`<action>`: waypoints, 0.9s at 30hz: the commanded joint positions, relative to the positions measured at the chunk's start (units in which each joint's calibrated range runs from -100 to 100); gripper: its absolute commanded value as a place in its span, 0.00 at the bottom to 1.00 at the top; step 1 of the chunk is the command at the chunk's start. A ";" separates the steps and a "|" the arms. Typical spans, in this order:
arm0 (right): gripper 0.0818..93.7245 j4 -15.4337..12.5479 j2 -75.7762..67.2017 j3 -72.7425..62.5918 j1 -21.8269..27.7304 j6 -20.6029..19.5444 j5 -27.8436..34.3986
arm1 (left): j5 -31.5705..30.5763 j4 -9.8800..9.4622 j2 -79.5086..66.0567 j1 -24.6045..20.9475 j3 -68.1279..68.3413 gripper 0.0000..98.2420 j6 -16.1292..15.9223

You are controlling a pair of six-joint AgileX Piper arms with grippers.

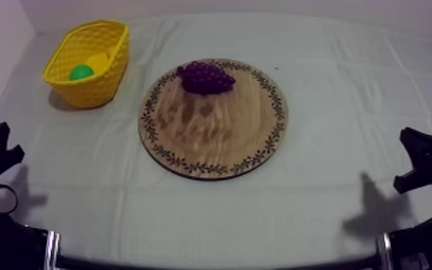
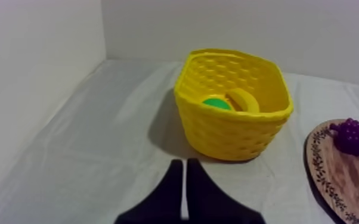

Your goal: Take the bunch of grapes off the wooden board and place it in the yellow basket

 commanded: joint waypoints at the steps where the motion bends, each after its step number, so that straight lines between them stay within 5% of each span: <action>1: 0.00 0.01 -0.01 -0.03 -0.01 0.01 0.00 | 0.14 0.02 -0.01 0.03 0.03 0.00 -0.17; 27: 0.00 0.01 -0.01 -0.03 -0.01 0.03 0.00 | 1.58 -0.56 0.58 -0.08 -0.31 0.00 -1.77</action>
